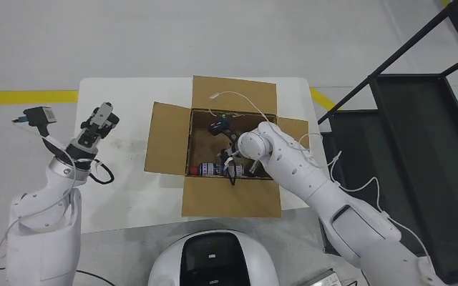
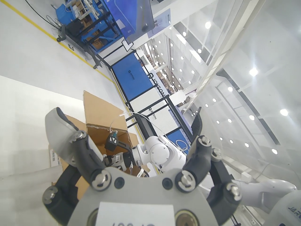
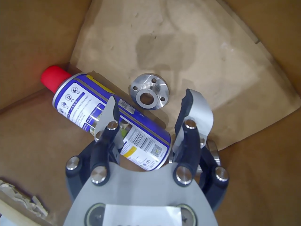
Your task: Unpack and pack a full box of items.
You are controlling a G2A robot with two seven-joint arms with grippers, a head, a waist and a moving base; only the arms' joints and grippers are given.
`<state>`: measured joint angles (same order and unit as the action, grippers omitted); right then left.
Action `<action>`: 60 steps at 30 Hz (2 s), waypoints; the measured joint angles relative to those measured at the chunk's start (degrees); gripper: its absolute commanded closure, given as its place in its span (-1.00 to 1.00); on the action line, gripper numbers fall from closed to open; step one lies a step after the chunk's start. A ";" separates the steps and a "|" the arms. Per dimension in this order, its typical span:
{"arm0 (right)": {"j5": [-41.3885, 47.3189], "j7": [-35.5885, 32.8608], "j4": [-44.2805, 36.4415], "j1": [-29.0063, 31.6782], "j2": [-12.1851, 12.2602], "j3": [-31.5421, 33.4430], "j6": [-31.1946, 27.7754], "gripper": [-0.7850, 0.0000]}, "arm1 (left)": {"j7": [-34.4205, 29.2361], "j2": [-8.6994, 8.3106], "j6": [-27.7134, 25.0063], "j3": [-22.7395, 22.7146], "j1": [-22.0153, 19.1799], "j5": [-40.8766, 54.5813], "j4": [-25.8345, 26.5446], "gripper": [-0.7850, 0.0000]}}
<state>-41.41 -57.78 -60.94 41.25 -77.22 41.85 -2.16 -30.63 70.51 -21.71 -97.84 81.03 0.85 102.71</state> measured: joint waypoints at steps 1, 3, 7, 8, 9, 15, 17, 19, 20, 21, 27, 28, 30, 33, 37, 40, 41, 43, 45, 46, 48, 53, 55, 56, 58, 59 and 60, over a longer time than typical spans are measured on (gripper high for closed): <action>0.08 0.09 0.39 -0.12 -0.17 -0.19 -0.03 -0.22 | 0.75 -0.06 0.12 -0.69 0.24 0.01 -0.03 -1.00; 0.12 0.15 0.98 -0.33 -0.42 -0.47 -0.05 -0.16 | 1.37 -0.13 0.16 -1.27 0.45 -0.05 0.00 -1.00; 0.05 0.22 2.56 -0.88 -1.01 -1.14 0.19 0.00 | 1.36 -0.13 0.14 -1.25 0.45 -0.07 0.01 -1.00; 0.03 0.29 2.88 -1.00 -1.15 -1.28 0.23 0.03 | 1.35 -0.12 0.14 -1.24 0.44 -0.07 0.01 -1.00; 0.04 0.39 3.19 -1.10 -1.28 -1.41 0.25 0.07 | 1.35 -0.12 0.14 -1.24 0.44 -0.07 0.01 -1.00; 0.25 1.04 5.48 -1.83 -2.30 -2.41 0.59 0.06 | 1.35 -0.12 0.14 -1.24 0.44 -0.07 0.01 -1.00; 0.34 1.47 6.48 -1.94 -2.61 -2.64 0.67 0.08 | 1.35 -0.12 0.14 -1.25 0.44 -0.07 0.01 -1.00; 0.44 1.98 7.39 -2.08 -2.90 -2.79 0.75 0.14 | 1.35 -0.12 0.14 -1.25 0.44 -0.07 0.01 -1.00; 0.49 2.19 7.73 -2.17 -3.04 -2.84 0.84 0.15 | 1.35 -0.12 0.14 -1.25 0.44 -0.07 0.01 -1.00; 0.52 2.38 8.05 -2.27 -3.16 -2.90 0.92 0.17 | 1.35 -0.12 0.14 -1.25 0.44 -0.07 0.01 -1.00; 0.43 3.39 10.21 -2.89 -4.04 -3.43 1.26 0.93 | 1.35 -0.12 0.14 -1.25 0.44 -0.07 0.01 -1.00; 0.32 3.42 10.63 -3.02 -4.21 -3.58 1.28 1.00 | 1.35 -0.12 0.14 -1.25 0.44 -0.07 0.01 -1.00; 0.27 3.46 11.17 -3.19 -4.45 -3.71 1.28 1.00 | 1.35 -0.12 0.14 -1.25 0.44 -0.07 0.01 -1.00; 0.21 3.53 11.80 -3.43 -4.76 -3.79 1.32 1.00 | 1.35 -0.12 0.14 -1.25 0.44 -0.07 0.01 -1.00; -0.20 4.18 11.24 -3.90 -4.77 -3.02 1.58 1.00 | 1.35 -0.12 0.14 -1.25 0.44 -0.07 0.01 -1.00; -0.87 4.00 9.83 -3.76 -4.26 -1.83 1.74 1.00 | 1.35 -0.12 0.14 -1.25 0.44 -0.07 0.01 -1.00; -1.12 3.73 9.24 -3.61 -4.04 -1.40 1.71 1.00 | 1.35 -0.12 0.14 -1.25 0.44 -0.07 0.01 -1.00; -1.73 2.99 7.38 -3.03 -3.40 -0.22 1.48 1.00 | 1.35 -0.12 0.14 -1.25 0.44 -0.07 0.01 -1.00; -2.21 2.33 5.23 -2.23 -2.70 1.08 1.08 1.00 | 1.35 -0.12 0.14 -1.25 0.44 -0.07 0.01 -1.00; -2.42 1.88 3.59 -1.51 -2.16 2.12 0.82 1.00 | 1.35 -0.12 0.14 -1.25 0.44 -0.07 0.01 -1.00; -2.68 1.19 0.83 -0.23 -1.32 3.84 0.37 1.00 | 1.35 -0.12 0.14 -1.25 0.44 -0.07 0.01 -1.00; -3.43 -0.87 -9.47 4.39 1.16 9.18 -2.67 1.00 | 1.37 -0.12 0.16 -1.24 0.45 -0.08 0.01 -1.00; -4.54 -2.64 -14.16 6.50 2.22 11.36 -4.02 1.00 | 1.52 -0.14 0.87 -0.93 0.63 -0.36 -0.28 -1.00; -4.93 -3.45 -16.20 7.46 2.66 12.34 -4.53 1.00 | 1.27 -0.18 1.49 -0.70 0.64 -0.44 -0.64 -1.00; -5.44 -5.14 -20.91 9.78 3.66 14.84 -5.74 1.00 | -0.47 -0.34 3.22 -0.28 0.30 -0.37 -2.10 -1.00; -5.59 -5.77 -22.87 10.79 4.07 15.98 -6.25 1.00 | -1.38 -0.46 4.01 -0.26 0.02 -0.81 -2.89 -1.00; -5.77 -6.35 -24.78 11.78 4.47 17.13 -6.75 1.00 | -2.29 -0.58 4.69 -0.24 -0.28 -1.39 -3.69 -1.00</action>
<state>-47.17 -64.13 -85.72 53.03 -72.75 58.98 -8.90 -32.92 69.92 -17.02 -98.08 80.75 -0.54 99.02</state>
